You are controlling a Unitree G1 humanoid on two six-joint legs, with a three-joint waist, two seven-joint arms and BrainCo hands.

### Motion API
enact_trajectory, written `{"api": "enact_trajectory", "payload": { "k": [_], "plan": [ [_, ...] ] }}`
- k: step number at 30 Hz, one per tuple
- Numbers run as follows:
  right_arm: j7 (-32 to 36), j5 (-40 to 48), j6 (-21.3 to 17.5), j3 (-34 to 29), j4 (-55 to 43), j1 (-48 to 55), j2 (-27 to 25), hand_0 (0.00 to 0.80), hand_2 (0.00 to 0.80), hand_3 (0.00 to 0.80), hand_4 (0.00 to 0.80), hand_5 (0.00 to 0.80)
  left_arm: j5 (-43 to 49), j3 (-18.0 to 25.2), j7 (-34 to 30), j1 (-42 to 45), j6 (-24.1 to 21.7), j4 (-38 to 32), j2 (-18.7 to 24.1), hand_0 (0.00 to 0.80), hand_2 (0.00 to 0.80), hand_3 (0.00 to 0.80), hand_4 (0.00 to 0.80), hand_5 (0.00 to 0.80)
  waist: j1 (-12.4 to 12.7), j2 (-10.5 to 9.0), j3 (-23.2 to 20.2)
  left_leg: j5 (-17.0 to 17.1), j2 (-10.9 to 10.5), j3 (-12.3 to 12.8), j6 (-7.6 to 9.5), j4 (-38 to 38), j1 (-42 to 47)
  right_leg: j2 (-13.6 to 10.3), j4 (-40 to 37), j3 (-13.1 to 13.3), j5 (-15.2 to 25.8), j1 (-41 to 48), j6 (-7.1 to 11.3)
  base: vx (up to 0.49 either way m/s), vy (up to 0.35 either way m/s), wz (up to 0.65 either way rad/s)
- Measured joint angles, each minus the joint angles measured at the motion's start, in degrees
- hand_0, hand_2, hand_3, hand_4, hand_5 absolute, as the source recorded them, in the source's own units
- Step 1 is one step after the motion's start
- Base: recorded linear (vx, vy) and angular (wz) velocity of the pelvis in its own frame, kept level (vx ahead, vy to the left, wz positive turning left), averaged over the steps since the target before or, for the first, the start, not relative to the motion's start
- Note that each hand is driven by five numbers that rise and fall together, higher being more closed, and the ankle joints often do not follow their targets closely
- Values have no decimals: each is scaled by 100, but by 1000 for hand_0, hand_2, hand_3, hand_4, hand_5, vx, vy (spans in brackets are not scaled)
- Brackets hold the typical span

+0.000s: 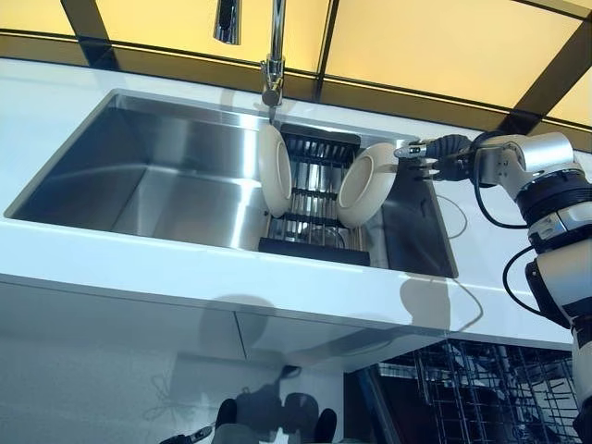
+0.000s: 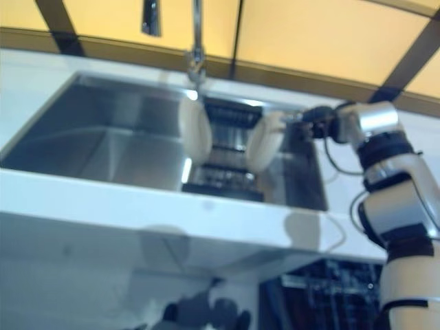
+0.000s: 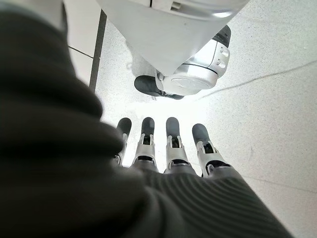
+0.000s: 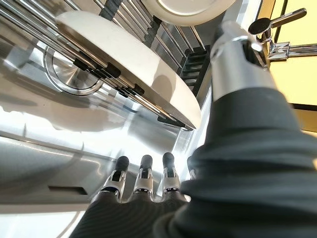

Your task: Take plates into dishwasher

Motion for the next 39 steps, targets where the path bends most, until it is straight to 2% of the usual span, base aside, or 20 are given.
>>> {"api": "enact_trajectory", "payload": {
  "k": [22,39],
  "plan": [
    [87,-110,-1,0,-31,326,197,0,0,0,0,0,-146,-56,7,-17,-2,-31,3,0,0,0,0,0,59,-98,159,0,0,-17,0,7,-43,0,1,-12,0,-31,0,0,0,0],
    [-122,-105,-14,-58,-249,388,314,0,0,0,0,0,-341,-56,34,-97,-10,-38,11,0,0,0,0,0,148,-132,335,2,-6,-80,-2,15,-102,-3,2,-46,0,-71,0,0,0,0]
  ]
}}
